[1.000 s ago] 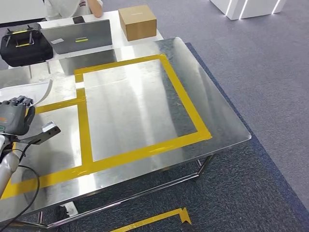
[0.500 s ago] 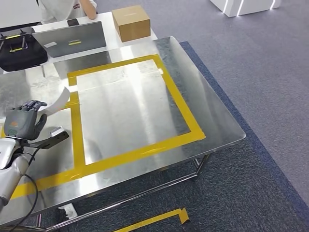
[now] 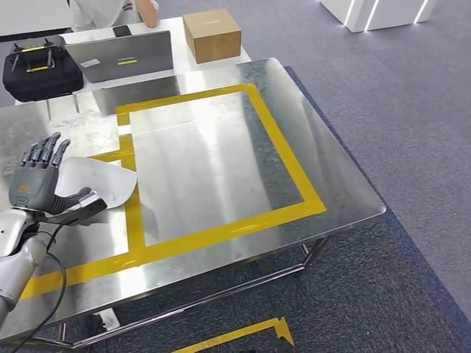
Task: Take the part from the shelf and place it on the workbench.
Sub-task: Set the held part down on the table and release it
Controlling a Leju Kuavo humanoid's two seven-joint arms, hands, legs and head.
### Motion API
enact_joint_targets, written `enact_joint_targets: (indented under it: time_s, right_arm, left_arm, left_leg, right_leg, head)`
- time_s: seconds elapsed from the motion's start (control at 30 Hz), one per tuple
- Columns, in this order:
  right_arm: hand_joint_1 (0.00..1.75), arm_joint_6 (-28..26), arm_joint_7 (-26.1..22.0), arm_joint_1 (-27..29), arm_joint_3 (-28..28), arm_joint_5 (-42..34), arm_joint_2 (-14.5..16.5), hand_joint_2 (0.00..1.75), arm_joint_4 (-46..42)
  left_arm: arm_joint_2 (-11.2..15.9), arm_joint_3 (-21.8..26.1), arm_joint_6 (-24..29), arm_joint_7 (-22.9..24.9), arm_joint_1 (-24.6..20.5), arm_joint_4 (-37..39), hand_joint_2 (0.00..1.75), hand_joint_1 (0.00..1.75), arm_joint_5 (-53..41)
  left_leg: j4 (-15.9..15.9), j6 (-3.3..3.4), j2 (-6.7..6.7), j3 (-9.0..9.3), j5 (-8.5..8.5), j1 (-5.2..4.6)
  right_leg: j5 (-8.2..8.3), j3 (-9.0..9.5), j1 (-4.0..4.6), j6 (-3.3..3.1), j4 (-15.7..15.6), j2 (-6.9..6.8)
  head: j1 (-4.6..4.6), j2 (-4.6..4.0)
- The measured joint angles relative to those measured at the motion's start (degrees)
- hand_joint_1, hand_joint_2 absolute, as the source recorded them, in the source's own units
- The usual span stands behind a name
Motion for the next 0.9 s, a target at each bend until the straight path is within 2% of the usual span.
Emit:
enact_joint_targets:
  time_s: [0.03,0.07,0.1,0.17,0.23,0.3,0.37,0.4,0.43,0.47,0.53,0.57,0.6,0.7,0.77,0.8,0.87,0.9]
  right_arm:
    - [0.00,0.0,0.0,-0.1,0.0,0.0,0.0,0.00,0.0]
    - [0.00,0.1,0.0,-0.1,0.0,-0.1,0.0,0.00,0.0]
    - [0.00,0.1,0.0,-0.1,0.0,-0.1,0.0,0.00,0.0]
    - [0.00,0.1,0.0,0.0,0.0,-0.2,0.0,0.00,0.0]
    - [0.00,0.1,0.0,0.0,0.0,-0.2,0.0,0.00,0.0]
    - [0.00,0.1,-0.1,-0.1,0.0,-0.2,0.0,0.00,0.0]
    - [0.00,0.1,-0.1,-0.1,0.0,-0.2,-0.1,0.00,0.0]
    - [0.00,0.1,-0.1,0.0,0.0,-0.2,-0.1,0.00,0.0]
    - [0.00,0.1,-0.1,0.0,0.0,-0.2,-0.1,0.00,0.0]
    - [0.00,0.1,-0.1,0.0,0.0,-0.2,-0.1,0.00,0.0]
    - [0.00,0.1,-0.1,0.0,0.0,-0.2,0.0,0.00,0.0]
    - [0.00,0.1,-0.1,0.0,0.0,-0.2,0.0,0.00,0.0]
    - [0.00,0.2,-0.1,-0.1,0.0,-0.2,0.0,0.00,0.0]
    - [0.00,0.2,-0.1,0.0,0.0,-0.2,0.0,0.00,0.0]
    - [0.00,0.2,-0.1,0.0,0.0,-0.3,0.0,0.00,0.0]
    - [0.00,0.2,-0.2,0.0,0.0,-0.3,0.0,0.00,0.0]
    - [0.00,0.2,-0.3,0.1,0.0,-0.4,0.0,0.00,0.0]
    - [0.00,0.2,-0.4,0.3,0.0,-0.5,0.0,0.00,0.0]
  left_arm:
    - [0.0,0.0,0.1,-0.1,0.0,0.0,0.00,0.00,0.0]
    - [0.1,0.0,0.2,-0.2,0.0,0.0,0.00,0.00,0.1]
    - [0.1,0.0,0.2,-0.2,0.0,0.0,0.00,0.00,0.1]
    - [0.2,0.0,0.3,-0.3,0.0,0.0,0.00,0.00,0.1]
    - [0.4,0.0,0.4,-0.4,0.0,0.0,0.00,0.00,0.1]
    - [0.5,0.0,0.4,-0.4,0.0,0.0,0.00,0.00,0.1]
    - [0.6,0.0,0.4,-0.4,0.2,0.0,0.00,0.00,0.1]
    - [0.6,0.0,0.4,-0.4,0.4,0.0,0.00,0.00,0.1]
    - [0.6,0.0,0.4,-0.4,0.5,0.1,0.00,0.00,0.1]
    - [0.6,0.0,0.4,-0.4,0.6,0.1,0.00,0.00,0.1]
    - [0.6,0.0,0.5,-0.4,0.5,0.1,0.00,0.00,0.1]
    - [0.7,0.0,0.5,-0.4,0.4,0.1,0.00,0.00,0.1]
    - [0.7,0.0,0.5,-0.4,0.4,0.1,0.00,0.00,0.1]
    - [0.8,0.0,0.5,-0.5,0.4,0.1,0.00,0.00,0.1]
    - [0.8,0.1,0.8,-1.4,0.5,-0.1,0.00,0.00,1.3]
    - [0.7,0.2,1.1,-2.1,0.7,-0.2,0.00,0.00,2.4]
    - [0.6,0.8,1.4,-4.1,2.2,-1.7,0.00,0.00,6.2]
    - [0.6,1.2,1.4,-5.0,3.4,-2.8,0.00,0.00,8.2]
  left_leg:
    - [0.1,-0.16,-0.03,-0.05,-0.07,-0.13]
    - [0.2,-0.38,-0.05,-0.13,-0.09,-0.20]
    - [0.2,-0.64,-0.06,-0.23,-0.06,-0.26]
    - [0.1,-1.20,-0.07,-0.25,0.07,-0.22]
    - [1.0,-1.83,-0.04,-0.57,-0.81,-0.10]
    - [6.0,-2.43,0.01,-2.72,-3.83,0.02]
    - [13.7,-2.80,0.02,-6.15,-7.14,0.08]
    - [16.2,-2.87,0.02,-7.27,-7.76,0.08]
    - [16.4,-2.83,0.02,-7.39,-7.16,0.08]
    - [14.3,-2.70,0.02,-6.42,-5.56,0.07]
    - [6.2,-2.22,0.03,-2.56,-1.53,0.00]
    - [2.8,-1.96,0.01,-0.97,-0.42,-0.12]
    - [0.6,-1.73,0.00,-0.03,0.06,-0.27]
    - [-0.4,-1.06,-0.02,0.21,0.00,-0.40]
    - [-0.8,-0.38,0.07,0.41,0.36,-0.12]
    - [-0.9,-0.09,0.17,0.48,0.56,0.02]
    - [-0.9,0.17,0.36,0.38,0.71,-0.02]
    - [-0.8,0.20,0.45,0.33,0.74,-0.05]
  right_leg:
    - [1.41,2.16,0.06,-0.20,-4.1,0.00]
    - [2.06,3.55,0.12,-0.36,-6.6,0.04]
    - [2.08,4.16,0.22,-0.48,-7.7,0.08]
    - [2.18,4.31,0.31,-0.91,-7.9,0.17]
    - [2.43,4.45,0.14,-1.56,-8.2,0.15]
    - [2.56,4.58,-0.04,-2.02,-8.4,0.12]
    - [2.52,4.59,0.00,-2.15,-8.4,0.10]
    - [2.51,4.60,0.01,-2.16,-8.4,0.10]
    - [2.50,4.63,0.03,-2.16,-8.4,0.11]
    - [2.50,4.70,0.04,-2.15,-8.4,0.12]
    - [2.45,4.85,0.08,-2.06,-8.3,0.16]
    - [2.44,4.79,0.15,-1.91,-8.3,0.19]
    - [2.46,4.68,0.21,-1.70,-8.3,0.20]
    - [2.46,4.35,0.26,-0.85,-8.3,0.15]
    - [1.05,3.46,0.26,-0.24,-6.5,0.09]
    - [-0.58,2.26,0.22,0.01,-3.9,0.07]
    - [-4.50,-1.05,0.11,0.37,3.7,0.02]
    - [-5.69,-2.37,0.05,0.49,6.8,0.01]
  head:
    - [-0.01,0.00]
    - [-0.02,0.00]
    - [-0.05,0.00]
    - [-0.07,0.00]
    - [-0.11,0.00]
    - [-0.25,0.00]
    - [-0.29,0.00]
    - [-0.29,0.00]
    - [-0.29,0.00]
    - [-0.29,0.00]
    - [-0.28,0.00]
    - [-0.27,0.00]
    - [-0.26,0.00]
    - [-0.22,0.00]
    - [-0.11,0.00]
    - [-0.04,0.00]
    - [0.09,0.00]
    - [0.09,0.00]
